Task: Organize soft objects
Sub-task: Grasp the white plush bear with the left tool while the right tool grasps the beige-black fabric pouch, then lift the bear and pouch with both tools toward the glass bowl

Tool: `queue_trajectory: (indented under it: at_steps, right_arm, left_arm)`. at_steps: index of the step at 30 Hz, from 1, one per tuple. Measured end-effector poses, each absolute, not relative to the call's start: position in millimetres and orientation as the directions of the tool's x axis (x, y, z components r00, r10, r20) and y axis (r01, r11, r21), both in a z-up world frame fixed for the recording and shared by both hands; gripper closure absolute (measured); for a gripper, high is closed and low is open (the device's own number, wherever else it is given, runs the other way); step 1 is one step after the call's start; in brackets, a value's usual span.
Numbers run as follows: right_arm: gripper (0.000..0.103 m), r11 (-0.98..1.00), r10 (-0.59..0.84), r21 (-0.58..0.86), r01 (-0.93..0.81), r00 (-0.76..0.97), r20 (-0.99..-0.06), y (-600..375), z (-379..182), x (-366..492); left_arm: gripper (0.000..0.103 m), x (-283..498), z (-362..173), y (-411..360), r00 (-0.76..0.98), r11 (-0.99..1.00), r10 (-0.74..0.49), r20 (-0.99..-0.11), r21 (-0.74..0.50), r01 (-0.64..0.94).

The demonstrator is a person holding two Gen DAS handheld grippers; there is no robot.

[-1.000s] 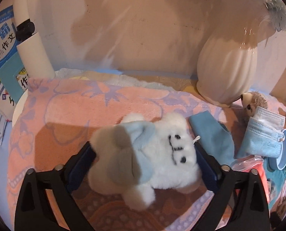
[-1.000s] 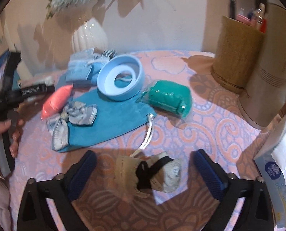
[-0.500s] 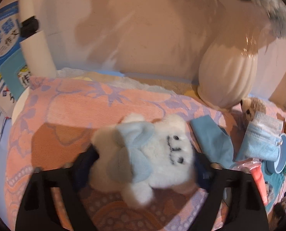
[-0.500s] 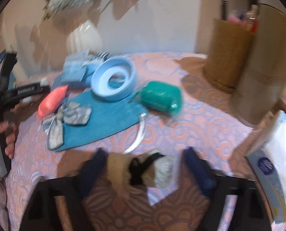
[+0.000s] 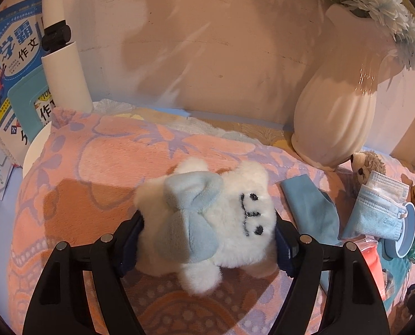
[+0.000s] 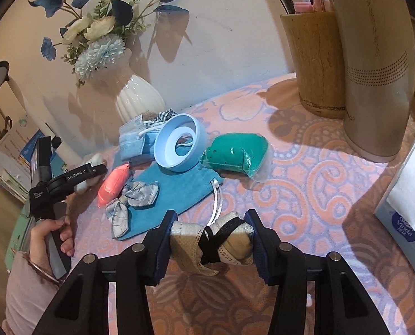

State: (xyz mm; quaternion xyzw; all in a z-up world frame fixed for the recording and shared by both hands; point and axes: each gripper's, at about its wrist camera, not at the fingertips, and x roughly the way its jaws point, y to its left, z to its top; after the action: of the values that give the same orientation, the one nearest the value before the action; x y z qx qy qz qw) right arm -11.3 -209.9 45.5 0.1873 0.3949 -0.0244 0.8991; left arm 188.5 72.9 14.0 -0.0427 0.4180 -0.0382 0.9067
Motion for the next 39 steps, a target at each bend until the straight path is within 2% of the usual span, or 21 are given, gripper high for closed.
queue_trajectory:
  at_steps: [24, 35, 39]
  right_arm:
    - [0.053, 0.878, 0.204, 0.447, 0.172, 0.711, -0.674, -225.9, 43.7, -20.1]
    - [0.053, 0.887, 0.21, 0.437, 0.15, 0.711, -0.671, -223.6, 46.0, -25.5]
    - [0.053, 0.889, 0.218, 0.435, 0.144, 0.702, -0.678, -221.9, 46.2, -31.9]
  left_arm:
    - [0.027, 170.7, 13.3, 88.8, 0.677, 0.986, -0.054, -0.734, -0.147, -0.082]
    - [0.027, 129.6, 16.0, 60.8, 0.672, 0.997, 0.0, -0.741, -0.05, -0.055]
    - [0.027, 107.8, 19.3, 49.7, 0.673, 0.999, -0.015, -0.74, -0.04, -0.022]
